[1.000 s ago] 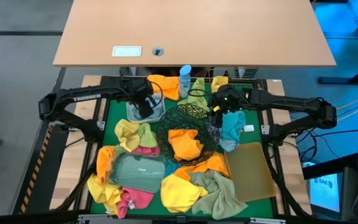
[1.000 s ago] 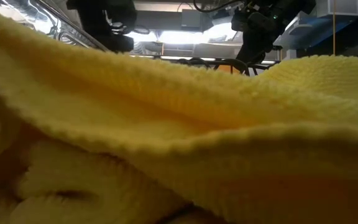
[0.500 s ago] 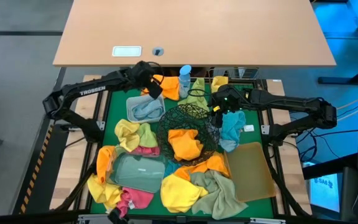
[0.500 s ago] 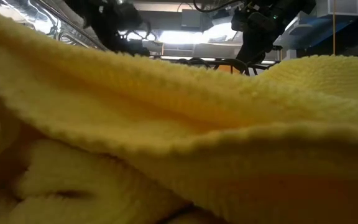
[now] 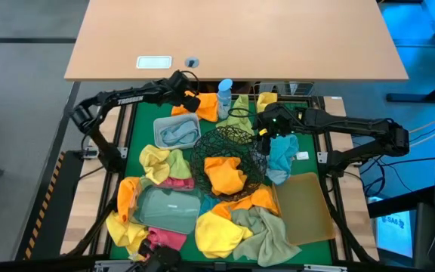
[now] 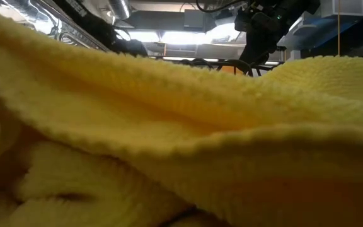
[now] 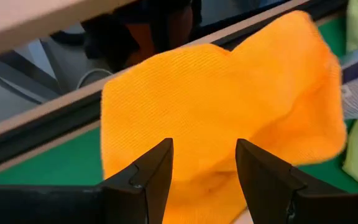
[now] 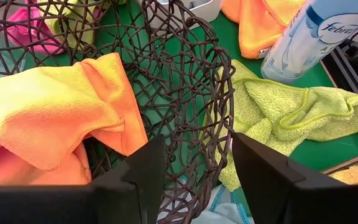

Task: Sort microfiber towel by color & place in baskets
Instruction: Put the orange microfiber towel into the circle wire basket

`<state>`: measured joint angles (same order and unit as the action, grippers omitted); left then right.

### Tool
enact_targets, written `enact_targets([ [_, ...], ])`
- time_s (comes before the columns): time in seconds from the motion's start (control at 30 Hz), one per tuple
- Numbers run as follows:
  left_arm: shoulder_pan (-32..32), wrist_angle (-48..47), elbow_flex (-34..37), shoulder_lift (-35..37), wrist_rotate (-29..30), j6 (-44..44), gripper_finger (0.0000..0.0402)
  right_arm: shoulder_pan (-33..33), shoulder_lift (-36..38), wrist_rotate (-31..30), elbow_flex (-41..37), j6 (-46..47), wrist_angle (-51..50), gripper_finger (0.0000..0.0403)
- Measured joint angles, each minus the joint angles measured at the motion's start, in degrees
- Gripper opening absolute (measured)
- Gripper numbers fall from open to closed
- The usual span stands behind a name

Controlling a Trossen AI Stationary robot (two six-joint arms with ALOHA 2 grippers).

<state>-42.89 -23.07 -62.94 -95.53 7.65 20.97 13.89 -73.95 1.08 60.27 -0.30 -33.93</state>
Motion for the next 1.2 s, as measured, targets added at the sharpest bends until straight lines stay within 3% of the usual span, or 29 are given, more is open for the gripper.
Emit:
enact_targets([
  [0.8,0.03,4.07,0.02,-9.01,-1.2,3.02,0.0162,0.0,0.0,0.0,0.0,0.0,-0.02,0.0183],
  [0.97,0.04,3.59,0.15,-9.2,-0.77,2.84,0.0134,0.0,0.0,0.0,0.0,0.0,-0.02,0.0183],
  [1.2,0.04,3.61,0.15,-9.19,-0.92,2.84,0.0065,0.0,0.0,0.0,0.0,0.0,-0.02,0.0183],
])
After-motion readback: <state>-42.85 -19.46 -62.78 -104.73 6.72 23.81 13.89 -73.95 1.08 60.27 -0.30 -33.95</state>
